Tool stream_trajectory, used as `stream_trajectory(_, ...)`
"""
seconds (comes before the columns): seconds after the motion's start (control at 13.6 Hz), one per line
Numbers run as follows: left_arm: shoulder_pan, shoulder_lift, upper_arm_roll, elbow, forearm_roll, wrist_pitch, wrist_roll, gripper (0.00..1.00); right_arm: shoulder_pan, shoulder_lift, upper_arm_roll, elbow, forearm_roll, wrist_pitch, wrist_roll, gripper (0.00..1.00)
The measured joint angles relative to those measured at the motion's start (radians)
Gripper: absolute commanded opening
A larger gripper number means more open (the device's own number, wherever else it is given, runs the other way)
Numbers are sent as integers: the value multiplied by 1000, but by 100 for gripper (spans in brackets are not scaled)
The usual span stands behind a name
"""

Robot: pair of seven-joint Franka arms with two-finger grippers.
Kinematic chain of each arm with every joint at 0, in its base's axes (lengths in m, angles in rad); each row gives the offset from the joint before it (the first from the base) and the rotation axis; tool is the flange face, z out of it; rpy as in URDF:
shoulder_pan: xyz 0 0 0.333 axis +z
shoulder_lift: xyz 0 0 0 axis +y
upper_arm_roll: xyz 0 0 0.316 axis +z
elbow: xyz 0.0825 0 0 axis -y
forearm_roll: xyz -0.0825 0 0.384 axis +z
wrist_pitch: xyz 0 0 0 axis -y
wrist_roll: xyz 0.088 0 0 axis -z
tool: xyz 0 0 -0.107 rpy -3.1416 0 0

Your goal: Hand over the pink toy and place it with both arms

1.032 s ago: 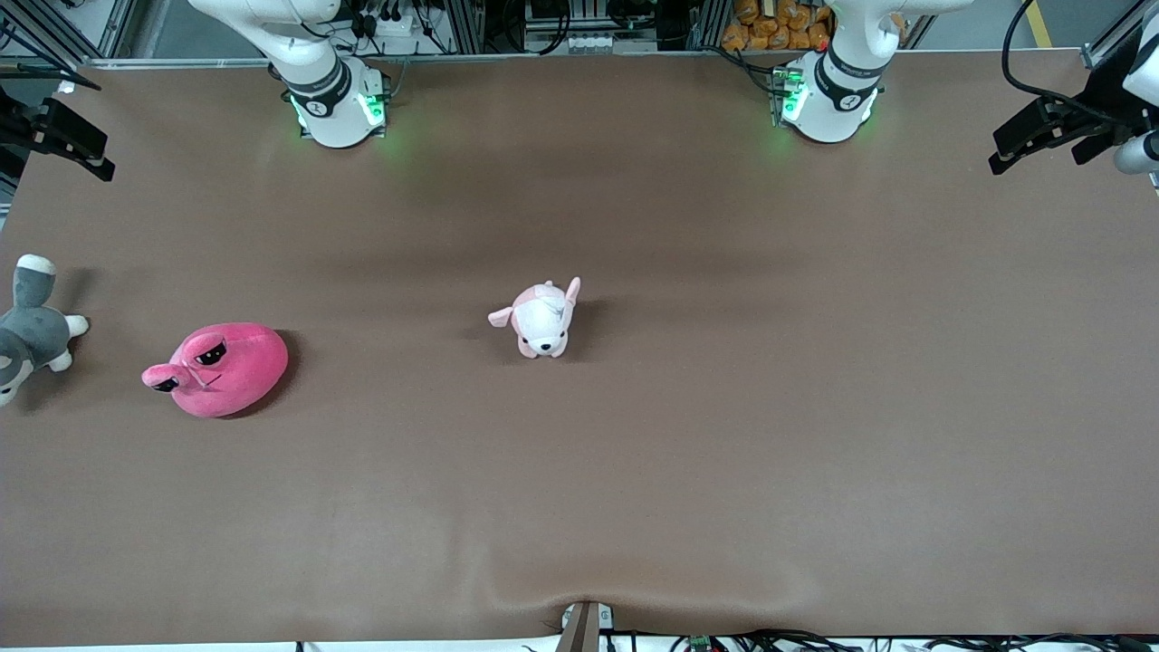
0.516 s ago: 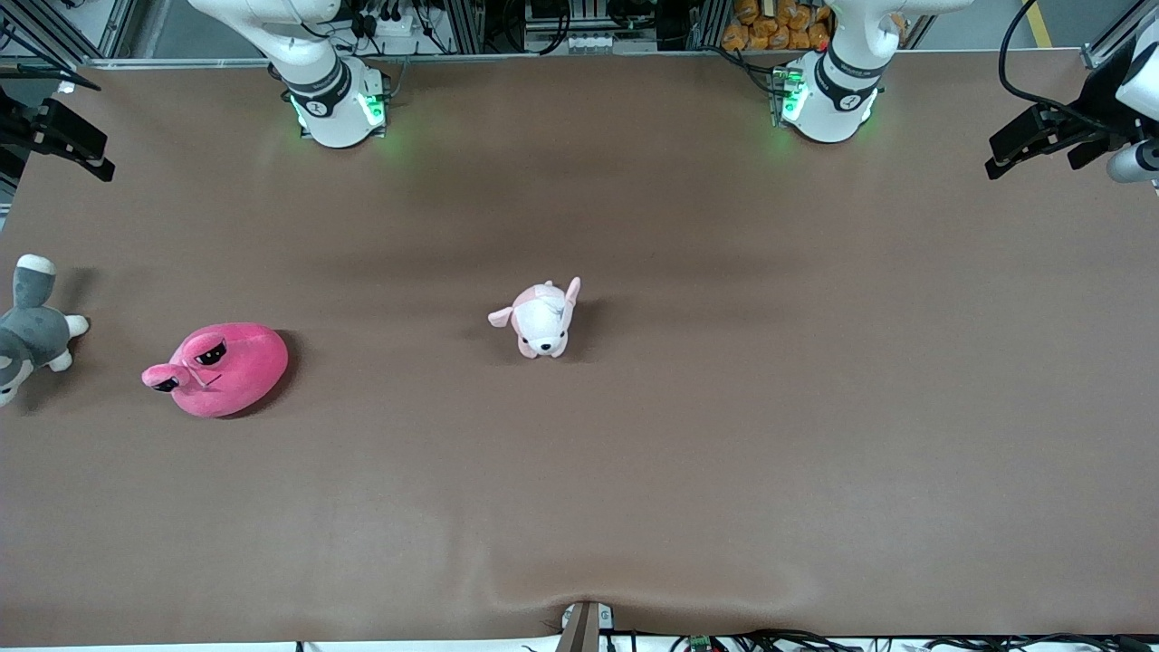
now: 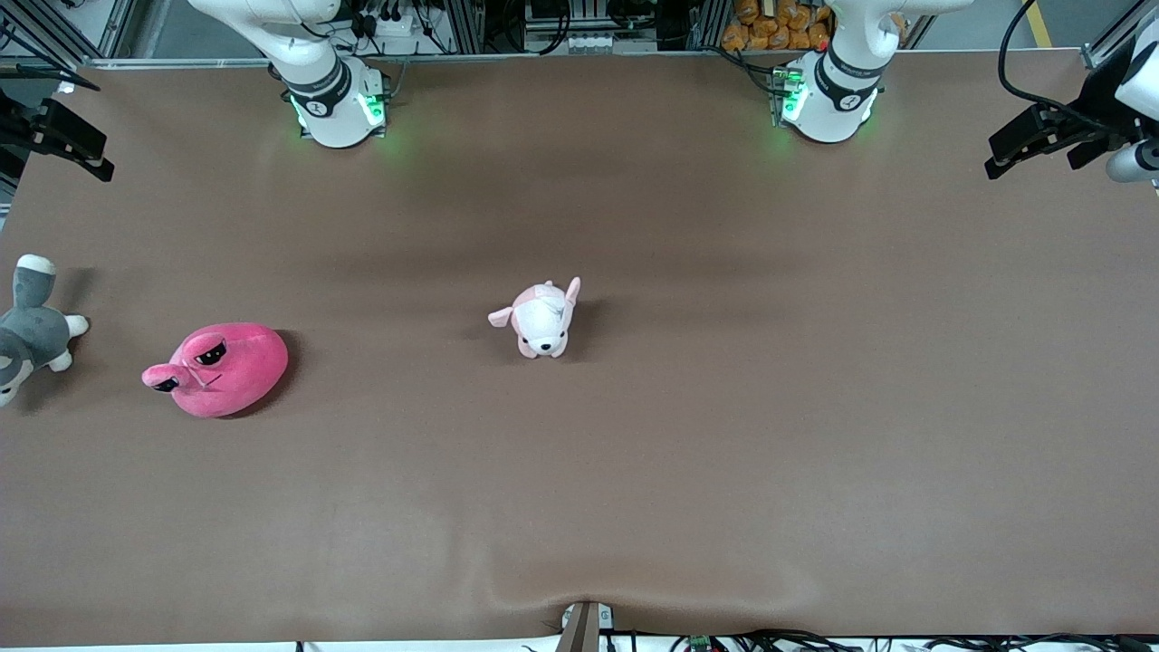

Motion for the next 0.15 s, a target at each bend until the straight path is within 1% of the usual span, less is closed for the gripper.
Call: stream_trajectory(0.15, 0, 0, 0, 0, 0, 0, 0, 100, 0, 0, -1, 0, 0, 0, 0, 100)
